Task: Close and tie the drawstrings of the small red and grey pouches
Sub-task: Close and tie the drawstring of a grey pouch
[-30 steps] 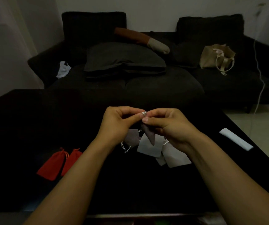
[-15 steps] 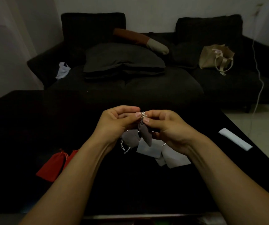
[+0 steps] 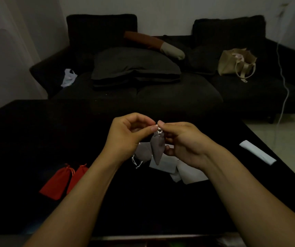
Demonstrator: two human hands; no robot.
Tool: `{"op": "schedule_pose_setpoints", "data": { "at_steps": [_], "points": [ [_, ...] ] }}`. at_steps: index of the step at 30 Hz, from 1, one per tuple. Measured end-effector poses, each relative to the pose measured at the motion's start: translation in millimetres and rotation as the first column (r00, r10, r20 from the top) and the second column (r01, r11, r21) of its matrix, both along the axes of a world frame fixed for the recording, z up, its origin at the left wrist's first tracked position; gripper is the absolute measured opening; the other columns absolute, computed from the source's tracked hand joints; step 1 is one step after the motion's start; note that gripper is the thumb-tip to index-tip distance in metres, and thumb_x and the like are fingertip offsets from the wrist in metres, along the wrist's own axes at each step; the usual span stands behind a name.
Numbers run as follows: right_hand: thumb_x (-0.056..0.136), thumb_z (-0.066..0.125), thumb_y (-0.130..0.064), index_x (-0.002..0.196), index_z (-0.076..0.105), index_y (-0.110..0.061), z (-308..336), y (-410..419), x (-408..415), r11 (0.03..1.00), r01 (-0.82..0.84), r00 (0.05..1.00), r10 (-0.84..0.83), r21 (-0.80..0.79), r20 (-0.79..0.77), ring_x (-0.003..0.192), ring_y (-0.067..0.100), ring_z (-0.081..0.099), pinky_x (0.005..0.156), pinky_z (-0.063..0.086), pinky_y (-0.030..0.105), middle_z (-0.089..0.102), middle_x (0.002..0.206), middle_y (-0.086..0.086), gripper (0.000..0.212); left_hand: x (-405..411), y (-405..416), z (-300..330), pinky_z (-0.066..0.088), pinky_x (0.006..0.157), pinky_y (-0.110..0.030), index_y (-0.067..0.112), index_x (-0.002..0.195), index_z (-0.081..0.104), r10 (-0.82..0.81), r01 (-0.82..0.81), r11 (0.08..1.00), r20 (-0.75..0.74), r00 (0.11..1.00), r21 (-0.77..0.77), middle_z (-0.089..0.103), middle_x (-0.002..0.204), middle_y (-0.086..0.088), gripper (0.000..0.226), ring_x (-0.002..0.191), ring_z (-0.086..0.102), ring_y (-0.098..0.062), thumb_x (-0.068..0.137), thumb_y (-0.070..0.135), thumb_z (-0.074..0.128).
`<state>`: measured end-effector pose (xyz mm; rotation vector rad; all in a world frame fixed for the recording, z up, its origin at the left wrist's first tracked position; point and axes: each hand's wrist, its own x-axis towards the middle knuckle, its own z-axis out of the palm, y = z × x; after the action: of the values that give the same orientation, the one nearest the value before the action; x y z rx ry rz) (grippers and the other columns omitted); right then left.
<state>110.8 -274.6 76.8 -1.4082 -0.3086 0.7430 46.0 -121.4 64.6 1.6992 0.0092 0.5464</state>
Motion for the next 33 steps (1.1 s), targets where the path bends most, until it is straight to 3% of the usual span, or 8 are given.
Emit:
{"op": "schedule_pose_setpoints", "data": {
  "at_steps": [6, 11, 14, 18, 23, 28, 30, 33],
  "points": [
    [0.091, 0.064, -0.022, 0.119, 0.068, -0.002, 0.8, 1.0, -0.4, 0.994, 0.103, 0.967, -0.095, 0.025, -0.238, 0.089, 0.02, 0.063, 0.1, 0.047, 0.041, 0.065, 0.095, 0.01, 0.034, -0.7, 1.4, -1.5, 0.057, 0.078, -0.022, 0.013, 0.094, 0.077, 0.024, -0.103, 0.889, 0.18, 0.983, 0.446, 0.076, 0.088, 0.004, 0.019, 0.084, 0.072, -0.005, 0.078, 0.002, 0.078],
    [0.085, 0.07, -0.02, 0.087, 0.069, -0.009, -3.7, 1.7, 3.0, 0.991, 0.117, 0.906, -0.079, 0.065, -0.416, 0.074, 0.016, 0.061, 0.07, 0.056, 0.033, 0.06, 0.081, 0.005, 0.012, 2.9, 4.7, -8.5, 0.056, 0.079, -0.018, 0.01, 0.103, 0.077, -0.033, -0.199, 0.723, 0.321, 0.947, 0.661, 0.076, 0.096, -0.001, 0.022, 0.087, 0.07, -0.003, 0.082, 0.004, 0.074],
    [0.077, 0.075, -0.018, 0.083, 0.073, -0.01, -5.5, 4.9, 3.7, 0.981, 0.175, 0.878, -0.117, 0.084, -0.464, 0.069, 0.013, 0.056, 0.07, 0.045, 0.024, 0.058, 0.077, 0.003, 0.01, 2.5, -2.4, -10.0, 0.056, 0.079, -0.021, 0.011, 0.098, 0.077, 0.043, -0.225, 0.803, 0.324, 0.945, 0.552, 0.076, 0.092, 0.002, 0.016, 0.086, 0.07, -0.003, 0.085, 0.003, 0.071],
    [0.084, 0.07, -0.017, 0.083, 0.073, -0.01, 0.3, 8.1, -1.5, 0.959, 0.232, 0.882, -0.139, 0.16, -0.45, 0.067, 0.009, 0.052, 0.066, 0.039, 0.019, 0.06, 0.072, 0.002, 0.007, 5.8, -15.1, -8.3, 0.053, 0.075, -0.017, 0.017, 0.095, 0.069, 0.202, -0.228, 0.944, 0.128, 0.971, 0.237, 0.07, 0.09, 0.005, 0.011, 0.085, 0.068, -0.004, 0.095, 0.01, 0.06],
    [0.093, 0.063, -0.014, 0.086, 0.071, -0.006, -0.6, 15.2, -1.2, 0.953, 0.287, 0.956, -0.28, 0.091, -0.083, 0.054, 0.005, 0.06, 0.051, 0.048, 0.017, 0.067, 0.071, 0.003, 0.013, 13.5, -22.1, -4.3, 0.056, 0.077, -0.032, 0.012, 0.105, 0.062, 0.234, -0.28, 0.917, -0.187, 0.954, -0.283, 0.069, 0.094, -0.006, 0.018, 0.086, 0.068, -0.016, 0.103, 0.021, 0.047],
    [0.091, 0.067, -0.012, 0.094, 0.073, 0.0, -5.0, 21.7, -2.1, 0.933, 0.358, 0.929, -0.36, 0.039, 0.089, 0.08, 0.012, 0.067, 0.077, 0.056, 0.029, 0.073, 0.085, 0.004, 0.014, 14.9, -26.8, -4.3, 0.057, 0.081, -0.035, 0.006, 0.11, 0.063, 0.284, -0.356, 0.855, -0.233, 0.93, -0.378, 0.069, 0.101, -0.012, 0.022, 0.092, 0.068, -0.021, 0.102, 0.02, 0.047],
    [0.091, 0.068, -0.012, 0.095, 0.073, 0.001, -7.1, 24.4, -0.1, 0.928, 0.371, 0.922, -0.373, 0.039, 0.1, 0.079, 0.011, 0.067, 0.074, 0.056, 0.027, 0.073, 0.085, 0.004, 0.015, 14.5, -22.5, -3.7, 0.057, 0.077, -0.034, 0.005, 0.112, 0.063, 0.267, -0.352, 0.857, -0.262, 0.928, -0.376, 0.07, 0.102, -0.013, 0.024, 0.091, 0.069, -0.02, 0.103, 0.02, 0.047],
    [0.092, 0.068, -0.018, 0.095, 0.074, -0.003, -10.9, 27.9, 3.0, 0.946, 0.325, 0.941, -0.32, -0.025, 0.107, 0.071, 0.008, 0.065, 0.062, 0.053, 0.021, 0.073, 0.083, 0.004, 0.016, 8.6, -2.6, -1.2, 0.058, 0.071, -0.033, 0.009, 0.111, 0.064, 0.028, -0.2, 0.876, -0.368, 0.929, -0.439, 0.073, 0.105, -0.012, 0.026, 0.093, 0.073, -0.021, 0.101, 0.027, 0.05]
  ]
}}
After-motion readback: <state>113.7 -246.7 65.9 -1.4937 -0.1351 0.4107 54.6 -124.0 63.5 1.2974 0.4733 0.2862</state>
